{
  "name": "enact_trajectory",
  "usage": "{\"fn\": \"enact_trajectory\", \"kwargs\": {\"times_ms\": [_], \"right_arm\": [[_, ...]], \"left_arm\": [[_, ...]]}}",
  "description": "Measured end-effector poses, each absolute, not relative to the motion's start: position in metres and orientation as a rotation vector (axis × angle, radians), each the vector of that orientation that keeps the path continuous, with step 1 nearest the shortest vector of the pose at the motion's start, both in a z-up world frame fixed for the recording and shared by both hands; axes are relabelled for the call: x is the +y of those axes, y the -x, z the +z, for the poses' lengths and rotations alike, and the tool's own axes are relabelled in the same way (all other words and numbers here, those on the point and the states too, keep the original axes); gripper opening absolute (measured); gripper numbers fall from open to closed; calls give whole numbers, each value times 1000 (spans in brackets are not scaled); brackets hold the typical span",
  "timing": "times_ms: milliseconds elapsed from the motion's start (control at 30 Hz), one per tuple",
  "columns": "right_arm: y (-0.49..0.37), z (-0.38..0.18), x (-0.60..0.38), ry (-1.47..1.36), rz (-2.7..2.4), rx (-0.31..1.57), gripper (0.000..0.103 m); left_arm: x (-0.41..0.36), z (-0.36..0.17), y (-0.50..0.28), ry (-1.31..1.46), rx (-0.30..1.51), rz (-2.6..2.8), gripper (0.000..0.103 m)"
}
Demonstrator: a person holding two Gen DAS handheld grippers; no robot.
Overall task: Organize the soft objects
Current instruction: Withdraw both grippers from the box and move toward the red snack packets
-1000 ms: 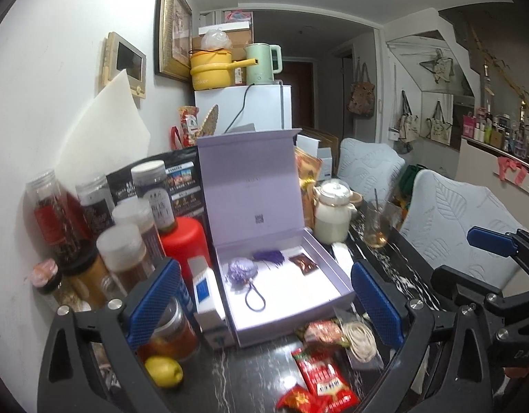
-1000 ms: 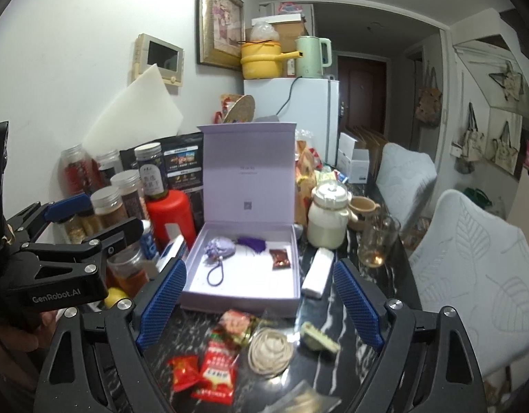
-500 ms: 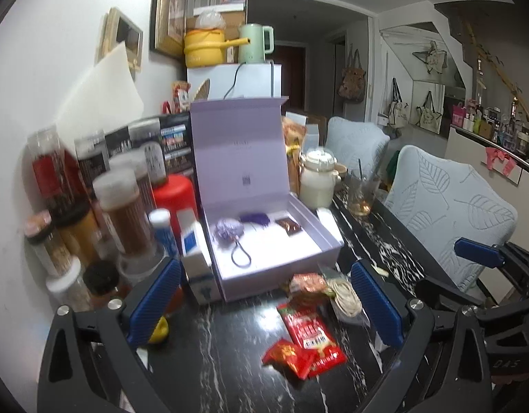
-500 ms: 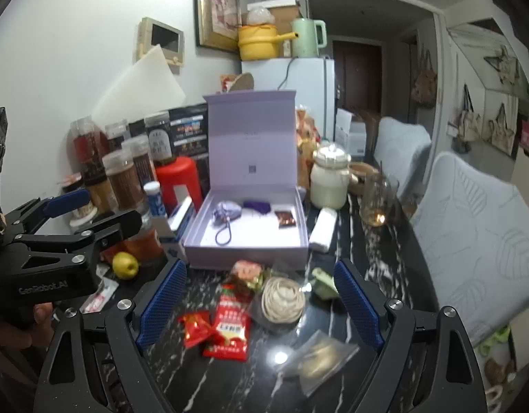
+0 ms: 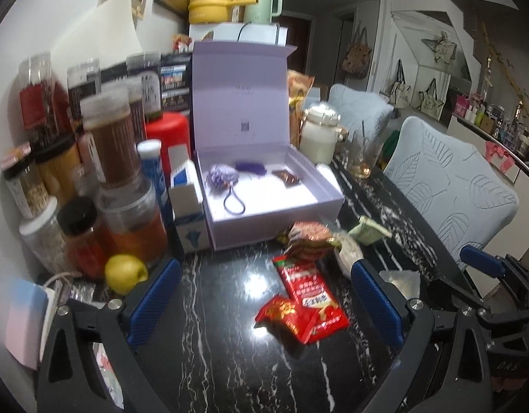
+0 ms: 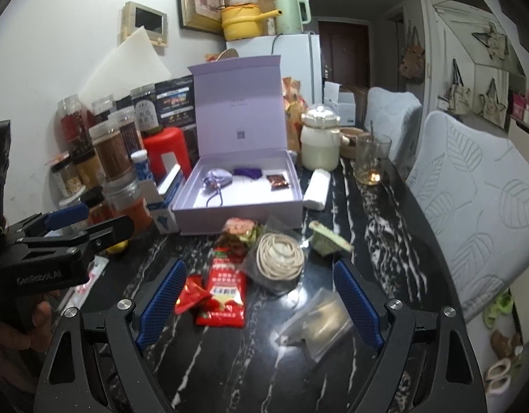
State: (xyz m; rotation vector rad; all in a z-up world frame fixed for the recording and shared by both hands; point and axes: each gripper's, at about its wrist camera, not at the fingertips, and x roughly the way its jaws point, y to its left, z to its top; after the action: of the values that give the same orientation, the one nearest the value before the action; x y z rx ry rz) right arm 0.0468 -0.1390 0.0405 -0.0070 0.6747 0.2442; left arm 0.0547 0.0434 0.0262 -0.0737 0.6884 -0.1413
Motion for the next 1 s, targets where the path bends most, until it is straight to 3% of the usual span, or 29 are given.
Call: {"fn": "enact_trajectory", "kwargs": {"times_ms": [1000], "right_arm": [[-55, -36, -176, -109, 184, 838, 89]], "left_arm": [[19, -44, -74, 101, 856, -237, 101]]}}
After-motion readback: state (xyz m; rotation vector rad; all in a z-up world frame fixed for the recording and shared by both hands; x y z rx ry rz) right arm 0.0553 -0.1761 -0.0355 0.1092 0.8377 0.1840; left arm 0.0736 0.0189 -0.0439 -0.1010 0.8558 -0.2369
